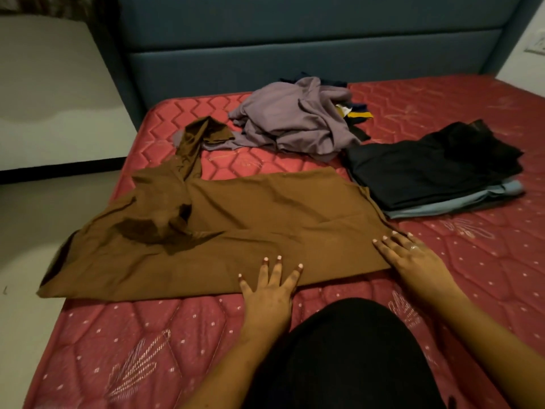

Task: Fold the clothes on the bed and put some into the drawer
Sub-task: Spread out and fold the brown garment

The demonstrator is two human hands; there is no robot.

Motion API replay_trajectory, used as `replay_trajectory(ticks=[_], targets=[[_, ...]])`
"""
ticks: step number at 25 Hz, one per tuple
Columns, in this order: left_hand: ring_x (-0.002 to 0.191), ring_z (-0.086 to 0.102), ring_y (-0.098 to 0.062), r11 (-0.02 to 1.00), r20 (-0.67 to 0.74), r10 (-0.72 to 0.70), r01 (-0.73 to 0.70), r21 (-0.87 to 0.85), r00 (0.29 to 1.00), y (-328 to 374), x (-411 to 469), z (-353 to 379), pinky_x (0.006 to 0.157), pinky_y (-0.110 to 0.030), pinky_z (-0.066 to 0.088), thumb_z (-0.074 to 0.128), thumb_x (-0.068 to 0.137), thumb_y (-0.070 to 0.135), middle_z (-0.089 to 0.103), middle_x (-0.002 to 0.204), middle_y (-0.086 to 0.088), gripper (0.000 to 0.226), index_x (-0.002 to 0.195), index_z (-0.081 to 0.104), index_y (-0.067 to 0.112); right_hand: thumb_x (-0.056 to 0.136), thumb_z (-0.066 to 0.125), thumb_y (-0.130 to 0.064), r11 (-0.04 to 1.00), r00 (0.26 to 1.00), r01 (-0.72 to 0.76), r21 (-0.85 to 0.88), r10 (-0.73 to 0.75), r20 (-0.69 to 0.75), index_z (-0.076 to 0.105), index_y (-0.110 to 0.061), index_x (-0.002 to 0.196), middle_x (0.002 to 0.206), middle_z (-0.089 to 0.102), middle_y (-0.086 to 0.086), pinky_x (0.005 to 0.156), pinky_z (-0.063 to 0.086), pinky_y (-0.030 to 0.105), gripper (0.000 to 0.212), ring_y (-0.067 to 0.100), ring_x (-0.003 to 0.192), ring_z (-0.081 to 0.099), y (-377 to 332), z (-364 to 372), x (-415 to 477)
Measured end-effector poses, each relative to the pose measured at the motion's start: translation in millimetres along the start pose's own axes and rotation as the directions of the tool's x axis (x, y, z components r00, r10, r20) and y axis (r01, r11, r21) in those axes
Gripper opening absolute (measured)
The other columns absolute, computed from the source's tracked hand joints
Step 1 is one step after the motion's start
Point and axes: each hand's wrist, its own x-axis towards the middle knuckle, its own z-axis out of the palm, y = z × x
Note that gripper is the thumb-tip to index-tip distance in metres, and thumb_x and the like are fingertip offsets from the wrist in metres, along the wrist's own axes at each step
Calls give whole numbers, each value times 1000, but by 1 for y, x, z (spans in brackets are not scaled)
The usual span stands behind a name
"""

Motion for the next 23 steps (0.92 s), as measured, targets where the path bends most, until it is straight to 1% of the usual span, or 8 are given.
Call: replay_trajectory(ticks=[2, 5, 8, 11, 13, 16, 20, 23], targets=[[126, 53, -30, 999, 4, -13, 13, 38, 1000, 1, -4, 4, 80, -75, 38, 64, 82, 39, 53, 140, -2, 57, 136, 47, 45, 93, 49, -15, 993, 981, -116, 21, 112, 157, 10, -34, 153, 157, 27, 3, 117, 17, 46, 74, 23, 146, 22, -5, 3, -15], [135, 43, -27, 997, 3, 73, -73, -7, 997, -10, 2, 9, 97, -70, 30, 34, 92, 45, 42, 149, 0, 50, 142, 39, 44, 99, 34, -18, 975, 970, -214, 61, 205, 129, 24, -30, 151, 160, 17, 1, 118, 9, 47, 53, 21, 148, 11, -17, -23, -1], [147, 17, -21, 980, -36, 197, -195, 30, 980, -13, 18, 3, 112, -58, 14, 7, 85, 60, 18, 160, 1, 68, 149, 19, 43, 99, 35, -23, 947, 1000, 31, 321, -27, -14, 22, -30, 151, 160, 17, -3, 119, 8, 39, 54, 18, 148, 11, -60, -33, 28], [148, -3, -13, 976, 20, 213, -212, -40, 977, -6, 34, -1, 116, -51, 0, -9, 78, 71, 1, 162, 7, 76, 150, 5, 47, 95, 10, -62, 896, 974, 197, 397, -224, 22, 4, -44, 149, 161, 10, -9, 118, 7, 38, 58, 15, 148, 8, -88, -10, 42], [148, -5, -10, 986, -41, 127, -131, -103, 991, -4, 39, 4, 116, -50, -4, -12, 82, 66, 0, 162, 10, 70, 148, 5, 50, 83, -9, -74, 918, 998, 63, 392, -67, -4, 5, -47, 149, 160, 14, -11, 118, 7, 41, 72, 14, 148, 10, -77, 8, 46], [148, -5, -12, 991, -103, -24, 11, -133, 994, -6, 40, 10, 115, -51, -5, -11, 82, 59, -2, 162, 10, 69, 149, 4, 49, 85, 1, -71, 889, 975, -213, 405, 219, 32, 9, -47, 150, 160, 15, -11, 118, 7, 46, 69, 17, 148, 10, -55, 23, 48], [149, 0, -16, 985, -110, -119, 103, -138, 987, -28, 31, 12, 116, -50, -3, -5, 82, 65, 3, 162, 7, 72, 150, 7, 47, 96, 12, -60, 845, 925, -380, 375, 342, 167, 2, -42, 152, 161, 9, -8, 118, 1, 48, 59, 16, 148, 5, -34, 21, 40], [147, 18, -21, 974, -174, -187, 160, -160, 967, -65, 11, 11, 115, -54, 11, 8, 86, 65, 22, 159, 1, 69, 149, 23, 41, 100, 14, -47, 842, 839, -508, 182, 437, 324, 1, -30, 154, 162, 4, -6, 118, 0, 52, 58, 18, 149, -1, -34, -2, 42]])
